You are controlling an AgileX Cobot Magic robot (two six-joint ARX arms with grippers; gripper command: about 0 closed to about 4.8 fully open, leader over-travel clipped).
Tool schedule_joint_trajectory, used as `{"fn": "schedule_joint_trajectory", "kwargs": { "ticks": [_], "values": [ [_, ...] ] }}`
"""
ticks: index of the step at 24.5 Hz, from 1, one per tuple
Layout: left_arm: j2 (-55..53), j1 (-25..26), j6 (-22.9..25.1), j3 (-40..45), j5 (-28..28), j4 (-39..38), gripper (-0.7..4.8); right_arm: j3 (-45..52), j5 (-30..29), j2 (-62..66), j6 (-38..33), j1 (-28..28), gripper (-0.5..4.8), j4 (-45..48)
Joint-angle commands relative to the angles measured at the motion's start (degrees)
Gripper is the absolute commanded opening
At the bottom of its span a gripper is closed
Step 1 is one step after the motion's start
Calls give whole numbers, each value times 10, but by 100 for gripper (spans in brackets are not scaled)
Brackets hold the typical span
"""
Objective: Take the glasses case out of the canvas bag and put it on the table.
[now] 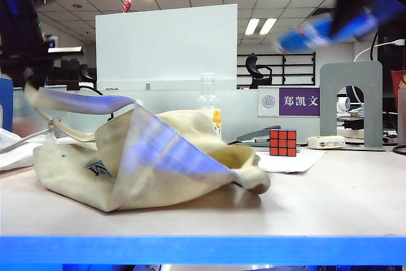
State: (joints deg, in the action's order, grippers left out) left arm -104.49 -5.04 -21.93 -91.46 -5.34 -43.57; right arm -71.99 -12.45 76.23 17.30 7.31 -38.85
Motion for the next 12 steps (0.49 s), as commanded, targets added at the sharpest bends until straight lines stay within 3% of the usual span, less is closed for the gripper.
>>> {"fn": "schedule_joint_trajectory", "kwargs": {
  "ticks": [1, 3, 7, 12],
  "values": [
    [42, -13, 22, -1, 38, 10, -6, -2, 10, 51, -24, -40, 223, 52],
    [75, -15, 40, -1, 60, 10, -6, -1, 10, 103, -33, -56, 223, 75],
    [145, -15, 36, -1, 86, 14, -6, -1, 38, 208, -46, -62, 224, 96],
    [226, -15, 31, -1, 108, 30, -6, -1, 29, 290, -73, -62, 224, 94]
  ]
}}
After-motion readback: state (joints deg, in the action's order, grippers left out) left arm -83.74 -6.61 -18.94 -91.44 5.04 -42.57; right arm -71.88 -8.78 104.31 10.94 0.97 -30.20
